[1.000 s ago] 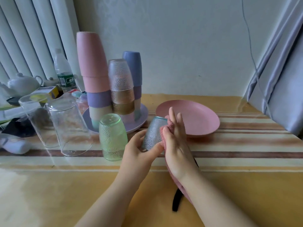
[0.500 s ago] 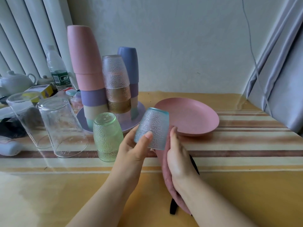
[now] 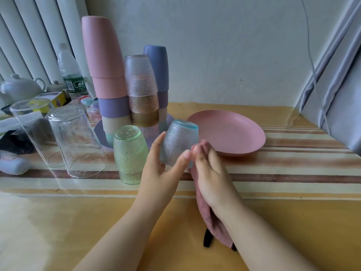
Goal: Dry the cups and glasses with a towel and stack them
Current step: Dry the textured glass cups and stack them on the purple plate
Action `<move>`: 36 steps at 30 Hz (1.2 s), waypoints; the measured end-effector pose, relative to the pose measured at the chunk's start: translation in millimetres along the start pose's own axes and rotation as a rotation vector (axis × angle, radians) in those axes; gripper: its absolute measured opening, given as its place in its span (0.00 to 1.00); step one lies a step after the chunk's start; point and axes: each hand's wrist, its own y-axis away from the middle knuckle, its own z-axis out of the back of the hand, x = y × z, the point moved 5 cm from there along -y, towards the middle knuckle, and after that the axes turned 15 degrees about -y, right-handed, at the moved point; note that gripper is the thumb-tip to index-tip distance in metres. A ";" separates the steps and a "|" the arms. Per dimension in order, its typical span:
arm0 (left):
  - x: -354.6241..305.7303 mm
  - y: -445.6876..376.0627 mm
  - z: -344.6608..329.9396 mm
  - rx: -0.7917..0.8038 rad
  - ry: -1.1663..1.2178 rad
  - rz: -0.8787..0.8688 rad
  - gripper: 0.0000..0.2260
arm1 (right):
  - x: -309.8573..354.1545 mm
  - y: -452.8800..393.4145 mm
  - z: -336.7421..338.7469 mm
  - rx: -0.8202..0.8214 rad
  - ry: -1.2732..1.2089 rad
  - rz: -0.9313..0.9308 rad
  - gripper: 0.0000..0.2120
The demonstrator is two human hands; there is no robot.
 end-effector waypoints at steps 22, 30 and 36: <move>-0.5 1.6 -2.2 0.120 0.179 0.067 0.25 | -10.7 2.9 5.4 -0.070 -0.356 -0.303 0.25; -5.3 11.5 2.1 -0.083 -0.214 -0.056 0.24 | 1.3 1.2 9.5 -0.090 -0.250 -0.150 0.32; 4.2 0.5 -0.5 0.115 -0.183 -0.005 0.34 | -3.2 6.1 -3.6 -0.050 -0.179 -0.054 0.17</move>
